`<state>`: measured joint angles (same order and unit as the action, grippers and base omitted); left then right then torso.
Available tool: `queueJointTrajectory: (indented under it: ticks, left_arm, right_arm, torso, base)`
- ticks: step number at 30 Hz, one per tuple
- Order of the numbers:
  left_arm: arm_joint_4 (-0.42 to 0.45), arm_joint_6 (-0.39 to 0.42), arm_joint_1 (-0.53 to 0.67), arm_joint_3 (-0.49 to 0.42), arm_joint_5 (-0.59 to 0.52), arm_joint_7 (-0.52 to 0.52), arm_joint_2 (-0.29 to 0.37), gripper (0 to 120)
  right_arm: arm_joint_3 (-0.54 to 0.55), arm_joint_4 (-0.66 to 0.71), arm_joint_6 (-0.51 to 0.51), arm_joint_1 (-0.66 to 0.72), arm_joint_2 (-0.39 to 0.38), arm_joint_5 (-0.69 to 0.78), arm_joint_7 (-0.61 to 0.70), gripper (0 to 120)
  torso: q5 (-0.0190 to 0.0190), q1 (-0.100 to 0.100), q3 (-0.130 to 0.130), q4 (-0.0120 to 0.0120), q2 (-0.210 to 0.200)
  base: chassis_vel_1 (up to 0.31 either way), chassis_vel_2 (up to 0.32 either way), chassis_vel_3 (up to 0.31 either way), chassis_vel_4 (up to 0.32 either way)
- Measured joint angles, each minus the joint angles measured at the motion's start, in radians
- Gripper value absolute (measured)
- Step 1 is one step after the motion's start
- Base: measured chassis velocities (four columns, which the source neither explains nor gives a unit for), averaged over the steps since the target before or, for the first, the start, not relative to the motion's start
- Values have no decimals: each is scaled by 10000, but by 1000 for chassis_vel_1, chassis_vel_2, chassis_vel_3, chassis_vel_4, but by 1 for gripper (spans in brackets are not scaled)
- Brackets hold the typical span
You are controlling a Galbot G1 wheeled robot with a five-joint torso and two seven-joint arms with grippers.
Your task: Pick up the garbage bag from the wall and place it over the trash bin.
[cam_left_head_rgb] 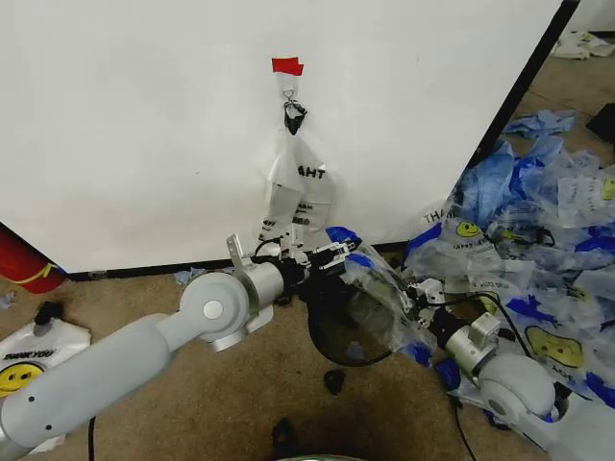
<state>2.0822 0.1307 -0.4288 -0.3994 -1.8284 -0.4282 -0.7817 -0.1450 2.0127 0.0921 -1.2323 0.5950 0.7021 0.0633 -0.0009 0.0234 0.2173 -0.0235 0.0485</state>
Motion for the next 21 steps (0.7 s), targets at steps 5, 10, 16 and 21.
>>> queueJointTrajectory:
  ticks: [5, 10, 16, 21]
  left_arm:
    - [-45, -74, 80, -91, 14, -43, -36, 71]
    - [-31, -193, 200, -165, 7, -105, -54, 53]
    - [145, -194, 184, -168, 16, -144, 50, 32]
    - [300, -194, 118, -159, 69, -226, 135, 11]
  right_arm:
    - [-101, 16, 43, -136, -12, -15, -56, 0]
    - [-250, 55, 89, -313, -61, -15, -103, 0]
    - [-377, 90, 105, -429, -93, -15, -146, 0]
    - [-381, 140, 105, -415, -100, 0, -174, 0]
  torso:
    - [0, 0, 0, -2, 0]
    - [-1, 0, 0, -2, 0]
    - [-1, 0, 0, -1, 0]
    - [-2, 0, -1, -2, 0]
  base:
    - [0, 0, 0, 0]
    - [0, 0, 0, 0]
    - [0, 0, 0, 0]
    - [0, 0, 0, 0]
